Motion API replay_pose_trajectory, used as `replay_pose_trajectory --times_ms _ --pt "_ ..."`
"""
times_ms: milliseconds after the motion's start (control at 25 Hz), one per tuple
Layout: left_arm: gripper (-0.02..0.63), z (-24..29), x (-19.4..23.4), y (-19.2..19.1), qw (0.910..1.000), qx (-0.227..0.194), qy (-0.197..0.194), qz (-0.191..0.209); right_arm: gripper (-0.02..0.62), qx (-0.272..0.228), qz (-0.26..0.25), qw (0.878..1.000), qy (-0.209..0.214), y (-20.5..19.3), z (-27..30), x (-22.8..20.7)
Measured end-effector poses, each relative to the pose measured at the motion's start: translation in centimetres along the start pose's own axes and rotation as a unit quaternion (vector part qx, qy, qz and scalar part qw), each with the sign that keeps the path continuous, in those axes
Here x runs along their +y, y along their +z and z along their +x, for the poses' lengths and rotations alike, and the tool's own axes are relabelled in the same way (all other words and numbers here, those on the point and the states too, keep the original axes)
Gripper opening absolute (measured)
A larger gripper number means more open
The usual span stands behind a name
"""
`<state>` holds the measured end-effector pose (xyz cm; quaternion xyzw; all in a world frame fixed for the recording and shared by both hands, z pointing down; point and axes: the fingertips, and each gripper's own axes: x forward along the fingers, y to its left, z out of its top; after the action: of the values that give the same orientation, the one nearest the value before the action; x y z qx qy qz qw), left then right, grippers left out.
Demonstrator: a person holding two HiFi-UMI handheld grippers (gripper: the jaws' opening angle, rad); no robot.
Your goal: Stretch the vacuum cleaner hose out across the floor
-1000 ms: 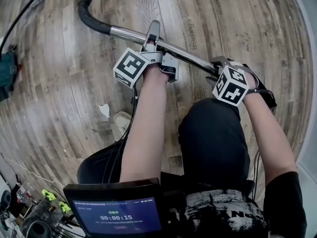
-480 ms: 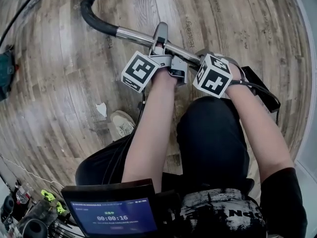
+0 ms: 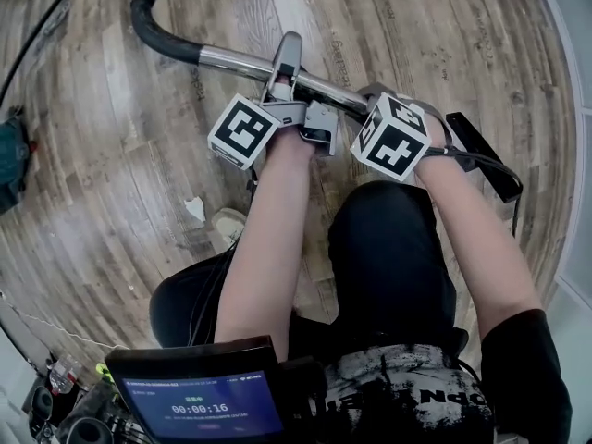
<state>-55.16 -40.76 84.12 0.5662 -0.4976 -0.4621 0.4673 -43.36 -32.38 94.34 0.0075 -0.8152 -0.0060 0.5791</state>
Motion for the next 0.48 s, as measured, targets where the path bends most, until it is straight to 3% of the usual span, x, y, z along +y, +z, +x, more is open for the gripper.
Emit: replay_pose_trajectory --times_ms 200,480 --pt "0.054 0.5 -7.4 0.1 0.9989 0.020 0.010 -0.041 0.084 0.019 0.017 1.000 -0.013 2.0 -7.5 0.7" --pt "0.052 1.1 -23.8 -1.5 0.9981 0.039 0.021 -0.044 0.081 0.018 0.043 0.999 -0.004 4.2 -23.9 2.0"
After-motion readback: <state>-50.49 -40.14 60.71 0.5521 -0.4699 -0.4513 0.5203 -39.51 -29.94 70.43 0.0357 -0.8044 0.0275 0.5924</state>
